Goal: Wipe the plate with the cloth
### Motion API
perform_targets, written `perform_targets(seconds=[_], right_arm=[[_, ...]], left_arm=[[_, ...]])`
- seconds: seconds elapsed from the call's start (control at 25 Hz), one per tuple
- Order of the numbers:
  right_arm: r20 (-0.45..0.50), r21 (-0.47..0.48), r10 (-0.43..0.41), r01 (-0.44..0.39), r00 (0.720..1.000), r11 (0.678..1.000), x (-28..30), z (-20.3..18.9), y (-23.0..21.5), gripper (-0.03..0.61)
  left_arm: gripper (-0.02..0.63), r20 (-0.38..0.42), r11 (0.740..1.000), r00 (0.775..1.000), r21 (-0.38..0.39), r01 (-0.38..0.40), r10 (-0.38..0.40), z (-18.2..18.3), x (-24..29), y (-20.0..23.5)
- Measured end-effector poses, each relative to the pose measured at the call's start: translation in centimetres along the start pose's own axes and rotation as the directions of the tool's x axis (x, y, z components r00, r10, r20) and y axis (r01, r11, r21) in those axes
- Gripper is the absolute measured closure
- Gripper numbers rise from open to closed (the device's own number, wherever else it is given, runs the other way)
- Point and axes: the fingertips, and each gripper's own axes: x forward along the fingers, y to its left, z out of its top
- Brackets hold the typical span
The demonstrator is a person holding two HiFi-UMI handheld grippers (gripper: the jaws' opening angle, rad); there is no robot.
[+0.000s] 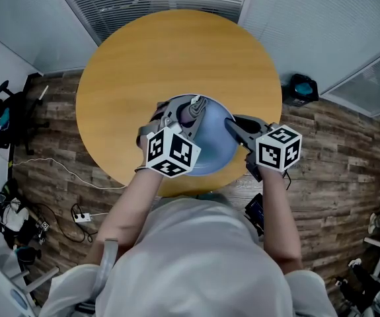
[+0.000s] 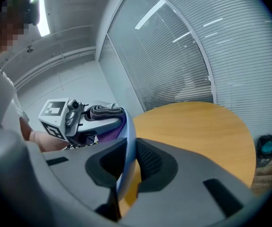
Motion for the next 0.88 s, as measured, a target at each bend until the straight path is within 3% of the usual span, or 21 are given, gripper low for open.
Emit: perform_targets(seconds=[0.36, 0.64, 0.88], right_arm=[[-0.006, -0.014, 0.004, -0.004, 1.000, 1.000, 0.3, 0.6, 0.3, 0.529], [-0.008, -0.020, 0.010, -0.010, 1.000, 1.000, 0.2, 0.6, 0.5, 0.530], [-0.016, -0.010, 0.017, -0.017, 1.000, 1.000, 0.1, 0.2, 0.4, 0.531]], left_arm=[[0.537, 0.026, 0.996, 0.996, 0.037, 0.082, -0.083, 1.5, 1.1, -2.2], [0.538, 0.005, 0.977, 0.992, 0.177, 0.123, -0.126, 2.3, 1.3, -4.4], [0.537, -0.024, 0.940, 0.989, 0.308, 0.148, -0.148, 2.1, 1.4, -5.9]])
